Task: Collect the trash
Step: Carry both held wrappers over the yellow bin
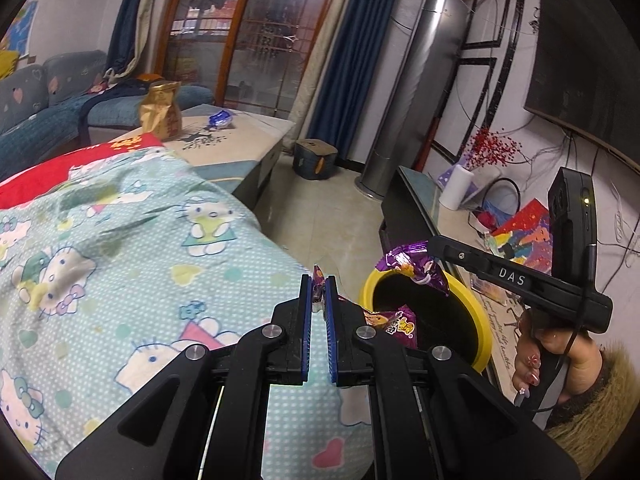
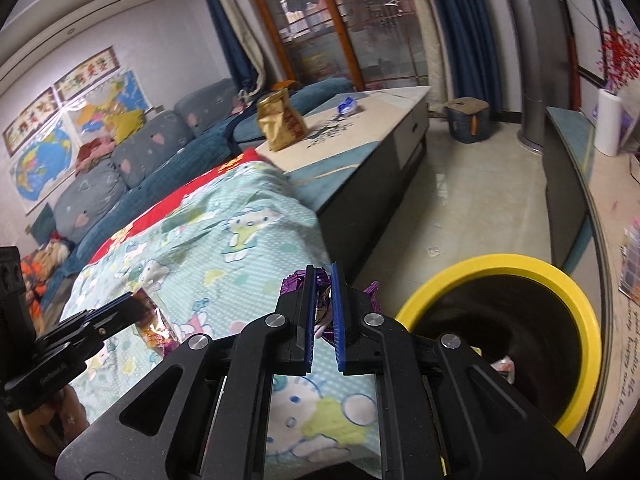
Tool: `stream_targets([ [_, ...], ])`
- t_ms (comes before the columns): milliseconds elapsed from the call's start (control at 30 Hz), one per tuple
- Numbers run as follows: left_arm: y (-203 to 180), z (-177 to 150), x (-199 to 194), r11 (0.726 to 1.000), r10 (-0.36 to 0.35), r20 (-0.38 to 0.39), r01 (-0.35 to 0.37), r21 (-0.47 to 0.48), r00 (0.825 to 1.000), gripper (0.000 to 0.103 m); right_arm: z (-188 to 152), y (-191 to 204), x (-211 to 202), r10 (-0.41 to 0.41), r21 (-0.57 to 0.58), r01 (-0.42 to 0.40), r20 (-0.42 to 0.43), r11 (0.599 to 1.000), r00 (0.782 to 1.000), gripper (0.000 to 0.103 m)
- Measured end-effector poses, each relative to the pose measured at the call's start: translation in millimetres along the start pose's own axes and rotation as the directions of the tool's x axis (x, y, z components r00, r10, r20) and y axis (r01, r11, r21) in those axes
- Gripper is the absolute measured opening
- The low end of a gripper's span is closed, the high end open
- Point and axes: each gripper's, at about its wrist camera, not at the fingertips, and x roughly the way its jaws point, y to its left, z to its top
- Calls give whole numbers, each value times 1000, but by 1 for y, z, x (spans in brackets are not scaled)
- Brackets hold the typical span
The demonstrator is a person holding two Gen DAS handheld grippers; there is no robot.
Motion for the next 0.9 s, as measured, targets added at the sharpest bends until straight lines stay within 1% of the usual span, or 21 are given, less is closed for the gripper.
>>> stream_targets([
  [300, -31, 2, 17, 997, -42, -21, 44, 56, 999, 7, -9, -27, -23, -77, 35, 76, 31, 996, 997, 5],
  [633, -67, 3, 32, 989, -83, -36, 87, 123, 996, 7, -13, -61, -44, -137, 93, 131, 59, 987, 989, 5],
  [900, -91, -2, 47, 978, -104, -58, 113, 173, 993, 7, -14, -83, -53, -170, 137, 159, 70, 978, 983, 5],
])
